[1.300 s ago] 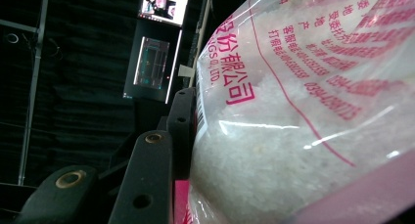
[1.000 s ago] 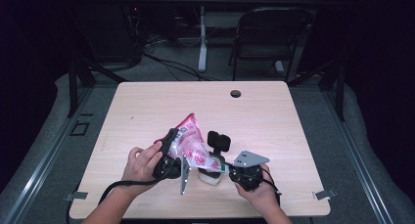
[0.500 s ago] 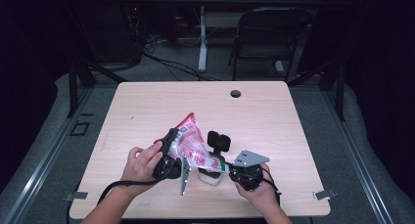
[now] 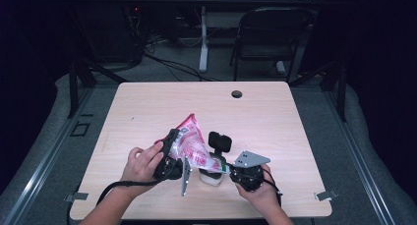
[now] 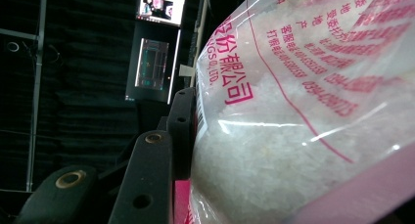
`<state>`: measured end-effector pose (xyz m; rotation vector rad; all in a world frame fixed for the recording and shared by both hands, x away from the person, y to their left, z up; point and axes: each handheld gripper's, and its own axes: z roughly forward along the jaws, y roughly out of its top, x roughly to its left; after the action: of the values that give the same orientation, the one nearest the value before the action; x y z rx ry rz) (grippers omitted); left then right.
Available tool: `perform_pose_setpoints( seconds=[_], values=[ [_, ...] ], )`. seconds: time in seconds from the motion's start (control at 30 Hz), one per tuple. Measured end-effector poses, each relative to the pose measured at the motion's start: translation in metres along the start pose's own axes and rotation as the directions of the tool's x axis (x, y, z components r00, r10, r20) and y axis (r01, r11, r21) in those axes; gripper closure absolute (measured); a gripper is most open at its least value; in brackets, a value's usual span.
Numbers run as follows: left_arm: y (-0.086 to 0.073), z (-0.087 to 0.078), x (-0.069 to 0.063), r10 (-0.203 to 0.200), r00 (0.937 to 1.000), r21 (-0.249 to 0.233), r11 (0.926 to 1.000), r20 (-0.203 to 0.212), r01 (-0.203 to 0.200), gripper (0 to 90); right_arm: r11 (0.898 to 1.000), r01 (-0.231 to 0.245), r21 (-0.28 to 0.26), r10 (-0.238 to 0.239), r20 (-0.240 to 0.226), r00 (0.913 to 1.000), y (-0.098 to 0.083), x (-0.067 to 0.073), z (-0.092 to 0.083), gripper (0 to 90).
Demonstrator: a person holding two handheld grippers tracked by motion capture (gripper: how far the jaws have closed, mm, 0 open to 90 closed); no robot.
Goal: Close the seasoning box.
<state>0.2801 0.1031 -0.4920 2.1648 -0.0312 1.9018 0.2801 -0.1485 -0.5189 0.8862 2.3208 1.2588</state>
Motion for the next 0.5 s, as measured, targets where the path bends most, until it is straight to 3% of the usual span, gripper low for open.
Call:
perform_pose_setpoints(
  seconds=[0.5],
  values=[
    [0.0038,-0.0001,0.0032,0.027,0.9996,-0.004,0.9996,0.006,-0.027,65.9,1.0,-0.004,0.0,0.004,0.0,1.0,-0.0008,-0.0011,-0.0015,90.0]
  ],
)
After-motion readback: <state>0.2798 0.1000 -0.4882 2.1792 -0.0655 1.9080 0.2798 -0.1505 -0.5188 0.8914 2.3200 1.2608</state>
